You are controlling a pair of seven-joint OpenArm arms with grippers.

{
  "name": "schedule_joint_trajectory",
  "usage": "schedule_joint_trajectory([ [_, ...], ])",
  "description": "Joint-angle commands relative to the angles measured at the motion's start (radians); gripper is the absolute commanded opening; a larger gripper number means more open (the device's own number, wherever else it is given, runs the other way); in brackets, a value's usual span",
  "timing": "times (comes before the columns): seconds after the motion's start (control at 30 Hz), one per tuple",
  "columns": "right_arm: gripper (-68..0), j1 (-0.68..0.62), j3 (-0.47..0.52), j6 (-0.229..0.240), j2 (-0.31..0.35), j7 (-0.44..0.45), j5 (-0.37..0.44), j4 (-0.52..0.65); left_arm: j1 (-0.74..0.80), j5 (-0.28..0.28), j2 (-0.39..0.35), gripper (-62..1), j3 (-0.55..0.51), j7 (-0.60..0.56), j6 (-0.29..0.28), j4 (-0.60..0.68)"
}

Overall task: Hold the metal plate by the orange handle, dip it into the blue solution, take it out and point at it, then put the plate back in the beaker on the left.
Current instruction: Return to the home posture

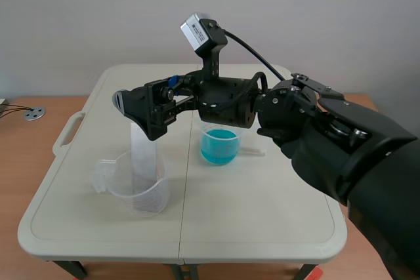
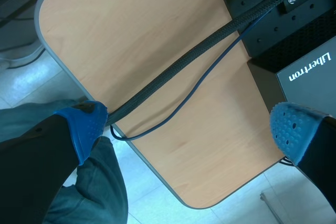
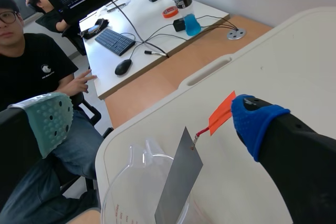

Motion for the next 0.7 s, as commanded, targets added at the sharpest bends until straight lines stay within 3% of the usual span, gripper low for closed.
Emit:
schedule_joint_trajectory([
  [0.0,-1.0,0.029,0.018,0.016,0.000,-0.010,0.015,0.033,0.011,-0.002,0.000,1.4,-0.005,-0.006,0.001,0.006],
  [0.23,-1.0,0.027,0.044,0.014,0.072,-0.056,0.016,0.147,0.011,-0.001,0.000,1.4,-0.005,-0.036,-0.002,0.009],
  [0.33,-1.0,0.022,0.061,-0.013,0.127,-0.056,0.016,0.204,0.011,0.001,-0.015,1.4,-0.035,-0.038,0.008,0.009],
  [0.53,-1.0,0.002,0.109,-0.051,0.241,-0.055,0.023,0.281,0.011,-0.034,-0.065,1.4,-0.216,-0.060,0.009,0.058],
  [0.67,-1.1,-0.040,0.164,-0.053,0.300,-0.052,0.023,0.328,0.011,-0.052,-0.088,1.4,-0.355,-0.062,0.009,0.119],
])
